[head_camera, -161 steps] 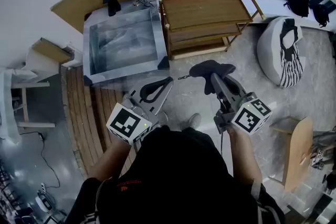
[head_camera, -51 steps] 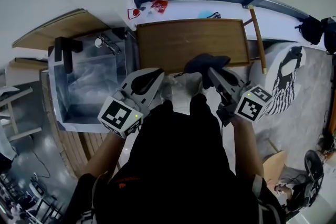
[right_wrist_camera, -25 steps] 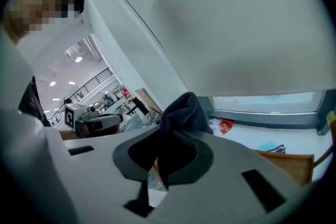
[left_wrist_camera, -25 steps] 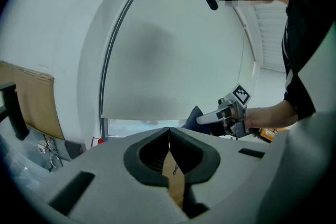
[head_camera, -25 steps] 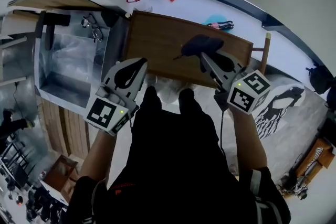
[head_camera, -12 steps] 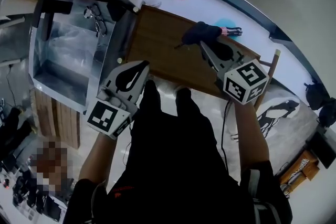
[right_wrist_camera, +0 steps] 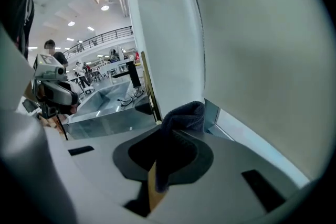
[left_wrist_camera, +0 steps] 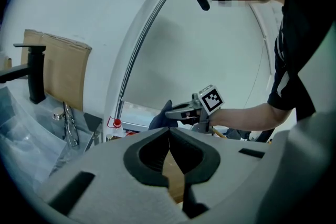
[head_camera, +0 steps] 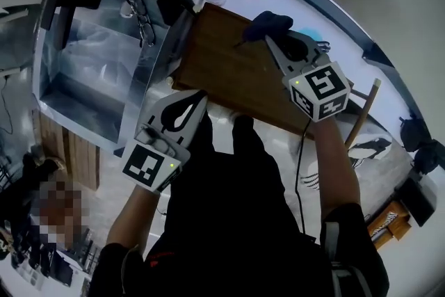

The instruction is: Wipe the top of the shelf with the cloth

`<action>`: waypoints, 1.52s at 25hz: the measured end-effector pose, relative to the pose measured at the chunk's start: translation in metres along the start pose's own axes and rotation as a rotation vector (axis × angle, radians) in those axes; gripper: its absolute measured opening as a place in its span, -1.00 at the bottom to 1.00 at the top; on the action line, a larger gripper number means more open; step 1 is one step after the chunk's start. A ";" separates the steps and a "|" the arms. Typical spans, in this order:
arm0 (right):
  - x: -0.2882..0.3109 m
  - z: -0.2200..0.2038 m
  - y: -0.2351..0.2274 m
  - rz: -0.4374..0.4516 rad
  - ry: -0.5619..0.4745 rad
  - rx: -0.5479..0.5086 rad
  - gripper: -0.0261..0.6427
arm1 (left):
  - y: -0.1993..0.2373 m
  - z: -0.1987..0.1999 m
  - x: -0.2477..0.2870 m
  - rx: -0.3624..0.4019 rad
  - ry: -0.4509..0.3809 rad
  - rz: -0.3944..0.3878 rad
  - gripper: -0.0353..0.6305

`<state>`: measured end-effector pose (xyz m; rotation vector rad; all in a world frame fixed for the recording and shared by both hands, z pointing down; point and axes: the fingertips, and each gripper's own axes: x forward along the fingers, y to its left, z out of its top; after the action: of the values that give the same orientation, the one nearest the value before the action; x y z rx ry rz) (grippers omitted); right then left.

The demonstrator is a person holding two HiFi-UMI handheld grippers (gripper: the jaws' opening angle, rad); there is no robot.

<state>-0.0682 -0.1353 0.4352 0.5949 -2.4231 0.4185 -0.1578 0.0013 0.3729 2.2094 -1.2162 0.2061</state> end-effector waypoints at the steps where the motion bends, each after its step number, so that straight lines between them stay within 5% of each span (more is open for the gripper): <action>1: 0.009 0.003 0.000 -0.005 0.009 -0.029 -0.84 | 0.004 -0.002 -0.002 -0.009 0.002 -0.001 -0.83; 16: 0.124 0.014 0.010 -0.097 0.172 -0.504 -0.84 | 0.057 -0.018 -0.021 -0.073 0.002 0.027 -0.83; 38: 0.182 -0.086 0.007 -0.064 0.313 -0.334 -0.84 | 0.045 -0.041 -0.011 -0.065 0.062 0.002 -0.83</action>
<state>-0.1606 -0.1501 0.6133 0.4231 -2.1041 0.0677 -0.1948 0.0151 0.4211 2.1305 -1.1758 0.2306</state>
